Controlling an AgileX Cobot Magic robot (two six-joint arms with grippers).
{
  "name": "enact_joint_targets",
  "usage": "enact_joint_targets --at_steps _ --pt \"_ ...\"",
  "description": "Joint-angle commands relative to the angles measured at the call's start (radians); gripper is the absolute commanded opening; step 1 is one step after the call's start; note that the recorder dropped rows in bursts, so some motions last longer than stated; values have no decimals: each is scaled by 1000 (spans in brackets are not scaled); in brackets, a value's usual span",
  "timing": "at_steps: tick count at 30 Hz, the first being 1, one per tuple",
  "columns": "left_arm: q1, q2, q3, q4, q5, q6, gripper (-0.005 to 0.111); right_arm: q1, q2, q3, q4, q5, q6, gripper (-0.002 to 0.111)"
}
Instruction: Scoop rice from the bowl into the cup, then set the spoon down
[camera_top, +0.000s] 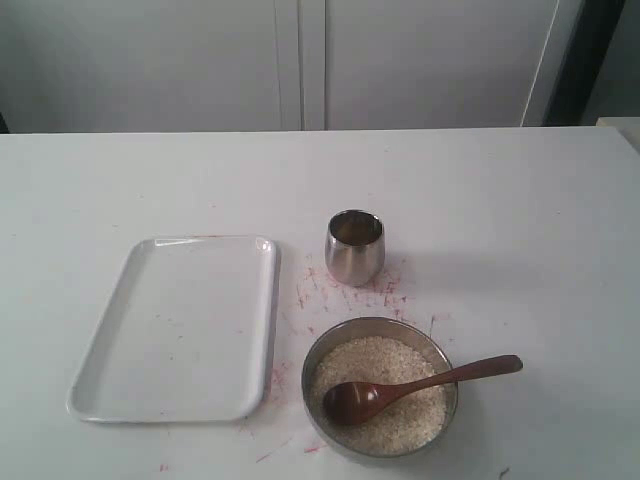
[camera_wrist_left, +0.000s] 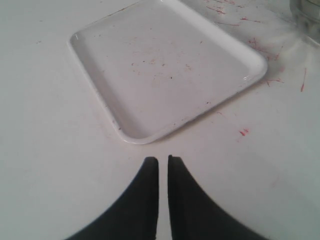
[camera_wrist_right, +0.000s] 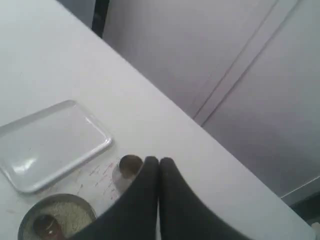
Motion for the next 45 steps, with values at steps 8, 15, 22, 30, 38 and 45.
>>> enact_joint_targets --at_steps 8,15,22,30,38,45 --pt "-7 -3 5 -5 3 0 14 43 233 63 -98 7 -82 0" --pt "-7 -3 5 -5 3 0 14 43 295 170 -199 7 -135 0" --pt "-7 -3 5 -5 3 0 14 43 311 331 -288 7 -223 0" --pt "-7 -3 5 -5 3 0 14 43 311 482 -273 7 -369 0" --pt "-7 -3 5 -5 3 0 14 43 311 603 -164 7 -557 0" --pt "-7 -3 5 -5 3 0 14 43 345 658 -142 -25 -598 1"
